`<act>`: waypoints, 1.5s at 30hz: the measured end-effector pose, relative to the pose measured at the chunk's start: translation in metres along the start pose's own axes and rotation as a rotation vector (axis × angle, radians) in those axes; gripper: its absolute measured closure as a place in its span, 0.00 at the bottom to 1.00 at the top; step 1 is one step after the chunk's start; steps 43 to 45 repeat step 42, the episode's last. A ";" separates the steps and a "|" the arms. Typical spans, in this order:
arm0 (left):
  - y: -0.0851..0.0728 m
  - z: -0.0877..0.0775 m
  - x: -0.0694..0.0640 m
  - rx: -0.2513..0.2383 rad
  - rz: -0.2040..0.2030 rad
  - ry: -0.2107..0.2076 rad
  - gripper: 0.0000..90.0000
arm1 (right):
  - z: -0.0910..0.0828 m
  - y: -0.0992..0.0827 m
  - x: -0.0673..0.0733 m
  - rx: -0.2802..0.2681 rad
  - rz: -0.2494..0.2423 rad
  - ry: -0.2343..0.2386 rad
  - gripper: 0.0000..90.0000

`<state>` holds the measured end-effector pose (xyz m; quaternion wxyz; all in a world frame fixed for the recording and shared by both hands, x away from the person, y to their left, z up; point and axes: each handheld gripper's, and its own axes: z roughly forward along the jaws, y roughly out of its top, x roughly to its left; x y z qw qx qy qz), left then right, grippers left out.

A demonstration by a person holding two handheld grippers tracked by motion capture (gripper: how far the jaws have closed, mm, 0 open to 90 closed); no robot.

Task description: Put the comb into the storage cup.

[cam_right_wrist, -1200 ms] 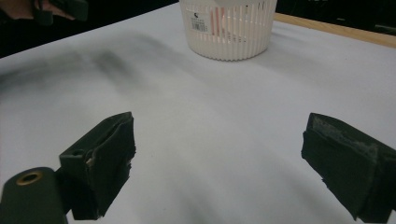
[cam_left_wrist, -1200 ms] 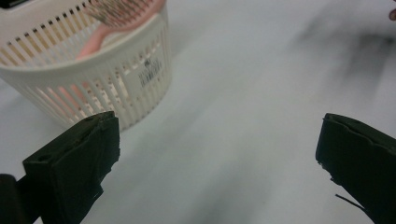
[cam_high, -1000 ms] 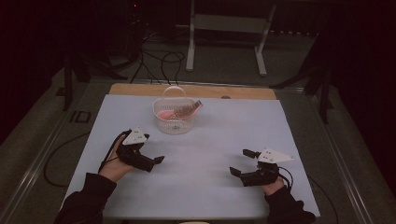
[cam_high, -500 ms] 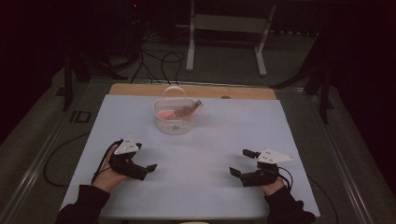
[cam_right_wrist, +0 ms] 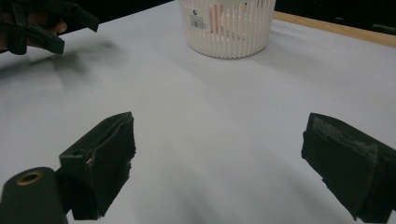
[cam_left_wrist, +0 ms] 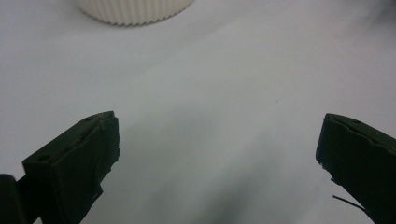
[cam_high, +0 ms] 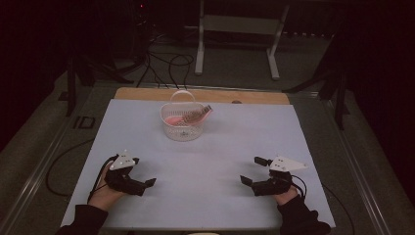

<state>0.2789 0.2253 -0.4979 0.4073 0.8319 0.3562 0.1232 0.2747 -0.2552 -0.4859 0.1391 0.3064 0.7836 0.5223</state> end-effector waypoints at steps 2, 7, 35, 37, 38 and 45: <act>-0.004 -0.002 -0.001 0.004 -0.008 0.005 0.00 | 0.000 0.000 0.000 -0.001 0.002 -0.001 0.10; -0.012 -0.008 -0.003 0.008 -0.033 0.034 0.00 | 0.000 0.000 0.000 0.000 0.000 0.000 0.10; -0.038 -0.024 -0.008 0.005 -0.070 0.099 0.00 | 0.004 -0.003 -0.002 0.023 -0.006 -0.002 0.10; -0.038 -0.024 -0.008 0.003 -0.069 0.098 0.00 | 0.005 -0.004 -0.003 0.022 -0.002 -0.004 0.10; -0.037 -0.023 -0.008 0.002 -0.069 0.098 0.00 | 0.005 -0.004 -0.003 0.024 0.000 -0.004 0.10; -0.037 -0.023 -0.009 0.005 -0.060 0.096 0.00 | 0.005 -0.004 -0.003 0.026 -0.001 -0.005 0.10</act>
